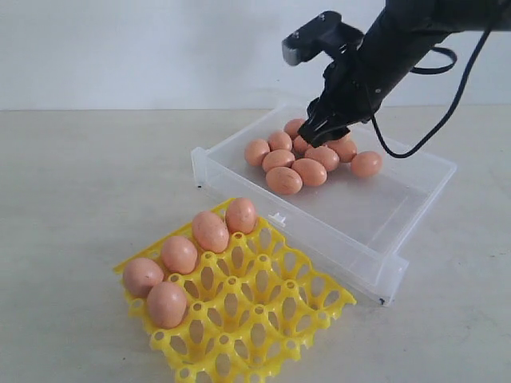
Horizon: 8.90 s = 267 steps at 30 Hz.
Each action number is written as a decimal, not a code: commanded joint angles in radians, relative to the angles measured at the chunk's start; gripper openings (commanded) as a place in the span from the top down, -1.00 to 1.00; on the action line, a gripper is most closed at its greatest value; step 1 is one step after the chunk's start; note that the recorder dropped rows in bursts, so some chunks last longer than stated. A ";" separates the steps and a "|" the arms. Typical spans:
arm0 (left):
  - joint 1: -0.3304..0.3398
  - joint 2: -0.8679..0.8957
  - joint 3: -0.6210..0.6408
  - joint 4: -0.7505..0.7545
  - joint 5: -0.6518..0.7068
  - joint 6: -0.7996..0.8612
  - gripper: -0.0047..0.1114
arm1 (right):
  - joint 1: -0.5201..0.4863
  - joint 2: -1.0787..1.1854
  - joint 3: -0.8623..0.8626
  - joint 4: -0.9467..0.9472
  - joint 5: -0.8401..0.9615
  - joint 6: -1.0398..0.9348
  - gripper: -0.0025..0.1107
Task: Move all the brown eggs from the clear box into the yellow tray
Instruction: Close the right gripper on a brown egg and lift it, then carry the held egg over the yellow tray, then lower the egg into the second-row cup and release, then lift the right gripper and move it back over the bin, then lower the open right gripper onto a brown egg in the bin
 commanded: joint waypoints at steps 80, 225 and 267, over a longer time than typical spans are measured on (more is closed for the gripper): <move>0.001 -0.003 0.003 0.001 0.000 -0.004 0.85 | 0.292 -0.029 0.792 -0.994 -1.554 1.316 0.96; 0.001 -0.003 0.003 0.001 0.000 -0.004 0.85 | -0.071 0.314 -0.175 0.213 -0.102 -0.325 -0.04; 0.001 -0.003 0.003 0.001 0.000 -0.004 0.85 | -0.073 0.412 -0.175 0.181 -0.150 0.023 0.93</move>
